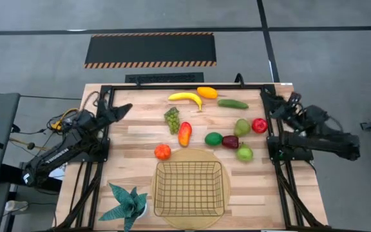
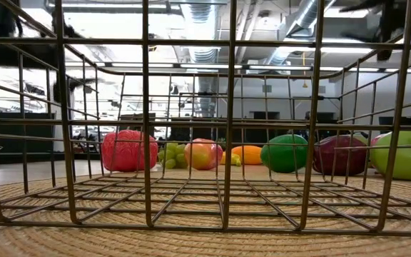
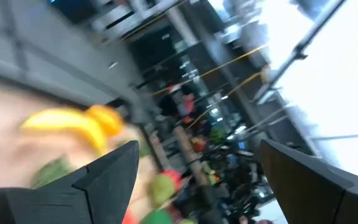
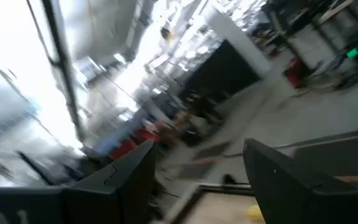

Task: Build produce basket
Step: Put the top pear into the wire basket

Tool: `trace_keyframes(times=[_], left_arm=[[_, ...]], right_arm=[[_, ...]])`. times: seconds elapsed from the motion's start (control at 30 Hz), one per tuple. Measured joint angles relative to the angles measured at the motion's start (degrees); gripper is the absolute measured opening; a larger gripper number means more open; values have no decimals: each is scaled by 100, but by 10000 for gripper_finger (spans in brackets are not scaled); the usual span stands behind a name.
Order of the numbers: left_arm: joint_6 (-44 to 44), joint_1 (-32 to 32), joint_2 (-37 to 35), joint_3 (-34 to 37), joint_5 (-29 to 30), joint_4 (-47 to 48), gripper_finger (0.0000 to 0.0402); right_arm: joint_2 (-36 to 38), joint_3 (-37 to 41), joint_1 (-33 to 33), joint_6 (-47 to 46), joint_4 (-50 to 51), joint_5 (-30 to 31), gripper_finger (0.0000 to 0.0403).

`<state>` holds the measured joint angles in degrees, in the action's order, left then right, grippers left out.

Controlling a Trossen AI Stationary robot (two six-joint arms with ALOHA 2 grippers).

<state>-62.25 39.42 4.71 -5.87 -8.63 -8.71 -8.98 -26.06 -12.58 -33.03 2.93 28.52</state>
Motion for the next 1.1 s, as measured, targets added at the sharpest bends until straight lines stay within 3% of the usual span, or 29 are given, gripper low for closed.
trace_keyframes(times=[0.17, 0.37, 0.47, 0.57, 0.77, 0.97, 1.1], left_arm=[[348, 0, 624, -917, -135, 215, 320], [1350, 0, 2045, -2543, -759, 2432, 340], [2104, 2, 2772, -3225, -789, 3441, 356], [2707, 2, 3333, -3661, -808, 3826, 368], [3054, 2, 3860, -3848, -977, 3662, 374], [3204, 2, 3882, -3773, -1066, 3706, 374], [3208, 2, 3881, -3772, -1069, 3766, 374]], right_arm=[[-1650, -2065, -34, 721, 2379, 33, 260], [-3940, -4366, -427, 771, 5957, 207, 260], [-4936, -5145, -803, 713, 7624, 213, 260], [-5717, -5400, -1056, 555, 8614, 6, 261], [-6261, -4695, -1283, 537, 8455, -1159, 300], [-6009, -3500, -1322, 506, 7380, -1329, 354], [-5850, -2961, -1360, 644, 6605, -2372, 370]])
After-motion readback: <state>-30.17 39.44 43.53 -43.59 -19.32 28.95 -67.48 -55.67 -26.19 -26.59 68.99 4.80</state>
